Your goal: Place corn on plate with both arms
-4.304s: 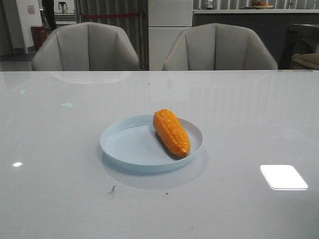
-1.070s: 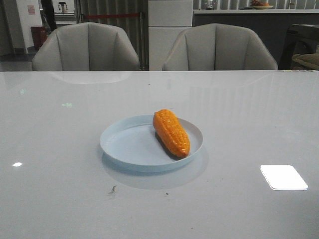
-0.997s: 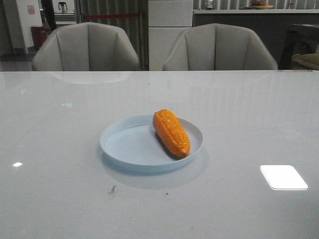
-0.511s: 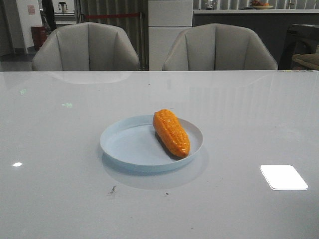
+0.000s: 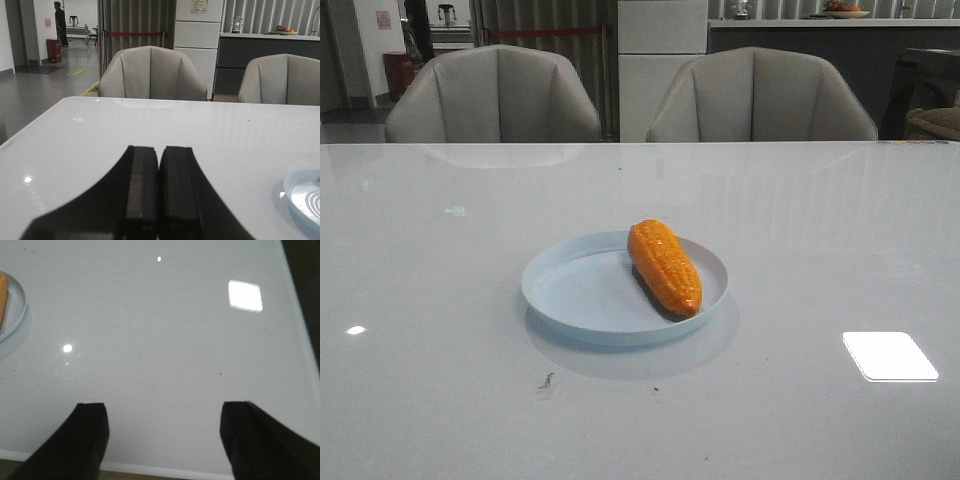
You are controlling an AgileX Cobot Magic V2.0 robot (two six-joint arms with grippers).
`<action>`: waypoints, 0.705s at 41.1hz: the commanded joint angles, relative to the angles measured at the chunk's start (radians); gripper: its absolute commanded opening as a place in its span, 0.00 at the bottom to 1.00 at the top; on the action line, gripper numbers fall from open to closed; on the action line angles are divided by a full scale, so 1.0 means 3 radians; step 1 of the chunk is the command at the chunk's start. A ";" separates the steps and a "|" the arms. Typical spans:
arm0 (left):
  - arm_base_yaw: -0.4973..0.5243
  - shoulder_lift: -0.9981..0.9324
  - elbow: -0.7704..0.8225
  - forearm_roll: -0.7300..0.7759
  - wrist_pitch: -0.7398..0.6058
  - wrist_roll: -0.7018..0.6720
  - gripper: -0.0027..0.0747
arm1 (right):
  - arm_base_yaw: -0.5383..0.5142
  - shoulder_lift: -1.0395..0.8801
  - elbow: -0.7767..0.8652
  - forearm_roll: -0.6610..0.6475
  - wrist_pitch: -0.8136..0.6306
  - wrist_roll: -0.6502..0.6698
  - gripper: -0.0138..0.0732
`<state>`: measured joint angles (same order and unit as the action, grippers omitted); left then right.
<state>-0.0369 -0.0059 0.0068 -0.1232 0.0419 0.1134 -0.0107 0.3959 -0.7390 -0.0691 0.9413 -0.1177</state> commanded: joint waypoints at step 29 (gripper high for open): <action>-0.0001 -0.0057 0.0123 -0.0035 -0.0284 0.0001 0.15 | 0.0285 -0.1431 0.0891 0.0256 -0.1468 -0.0027 0.49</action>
<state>-0.0369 -0.0059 0.0068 -0.1232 0.0419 0.1134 0.0736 -0.0164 -0.4995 0.0000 0.7175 -0.1177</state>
